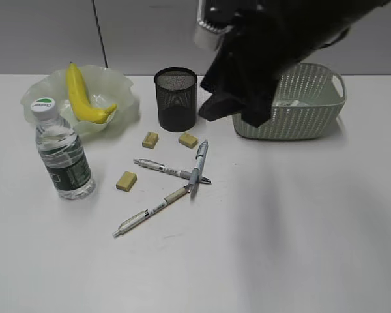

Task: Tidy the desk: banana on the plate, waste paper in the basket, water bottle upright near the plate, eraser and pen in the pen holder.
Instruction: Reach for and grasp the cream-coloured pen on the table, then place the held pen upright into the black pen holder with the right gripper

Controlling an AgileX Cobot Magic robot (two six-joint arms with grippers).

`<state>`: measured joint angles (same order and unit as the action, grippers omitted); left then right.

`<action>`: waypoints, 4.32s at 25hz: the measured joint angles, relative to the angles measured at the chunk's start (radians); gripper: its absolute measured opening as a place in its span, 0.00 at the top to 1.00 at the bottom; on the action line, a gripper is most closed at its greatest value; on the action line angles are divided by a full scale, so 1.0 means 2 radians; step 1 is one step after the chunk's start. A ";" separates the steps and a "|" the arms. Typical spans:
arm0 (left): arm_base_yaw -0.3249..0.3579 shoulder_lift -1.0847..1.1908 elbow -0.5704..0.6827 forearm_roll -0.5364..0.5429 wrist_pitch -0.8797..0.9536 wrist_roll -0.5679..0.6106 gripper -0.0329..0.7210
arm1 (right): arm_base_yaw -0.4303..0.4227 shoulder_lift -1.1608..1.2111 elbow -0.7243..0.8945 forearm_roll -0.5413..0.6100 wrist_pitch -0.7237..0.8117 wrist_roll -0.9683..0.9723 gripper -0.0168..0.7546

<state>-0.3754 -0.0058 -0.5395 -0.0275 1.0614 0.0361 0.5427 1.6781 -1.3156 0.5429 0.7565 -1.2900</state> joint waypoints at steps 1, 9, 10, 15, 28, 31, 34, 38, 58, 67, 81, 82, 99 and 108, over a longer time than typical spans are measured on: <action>0.000 0.000 0.000 0.000 0.000 0.000 0.31 | 0.009 0.017 -0.020 -0.017 0.003 -0.002 0.48; 0.000 0.000 0.000 0.001 0.000 0.000 0.31 | 0.068 0.129 -0.110 -0.086 0.031 -0.037 0.54; 0.000 0.000 0.000 0.001 0.000 0.000 0.31 | 0.072 0.136 -0.111 -0.088 0.031 -0.043 0.55; 0.000 0.000 0.000 0.002 0.000 0.000 0.32 | 0.088 0.179 -0.111 -0.090 0.033 -0.055 0.58; 0.000 0.000 0.000 0.002 0.000 0.000 0.34 | 0.098 0.257 -0.133 -0.068 0.022 -0.059 0.53; 0.000 0.000 0.000 0.002 0.000 0.000 0.34 | 0.098 0.275 -0.148 -0.065 0.024 -0.059 0.53; 0.000 0.000 0.000 0.002 0.000 0.000 0.34 | 0.099 0.291 -0.154 -0.055 0.026 -0.059 0.53; 0.000 0.000 0.000 0.002 0.000 0.000 0.34 | 0.101 0.305 -0.156 -0.050 0.027 -0.059 0.52; 0.000 0.000 0.000 0.002 0.000 0.000 0.34 | 0.102 0.324 -0.187 -0.079 0.054 -0.042 0.84; 0.000 0.000 0.000 0.002 0.000 0.000 0.35 | 0.102 0.226 -0.186 0.003 0.072 -0.041 0.84; 0.000 0.000 0.000 0.002 0.000 0.000 0.35 | -0.001 0.152 -0.185 0.252 0.011 -0.043 0.84; 0.000 0.000 0.000 0.002 0.000 0.000 0.35 | -0.014 0.152 -0.185 0.268 0.000 -0.048 0.84; 0.000 0.000 0.000 0.002 0.000 -0.001 0.36 | -0.057 0.269 -0.185 0.632 -0.105 -0.330 0.84; 0.000 0.000 0.000 0.004 0.000 -0.002 0.36 | -0.057 0.283 -0.198 0.637 -0.123 -0.376 0.84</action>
<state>-0.3754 -0.0058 -0.5395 -0.0200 1.0614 0.0320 0.4287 2.2449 -1.7109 1.8162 0.5113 -2.0420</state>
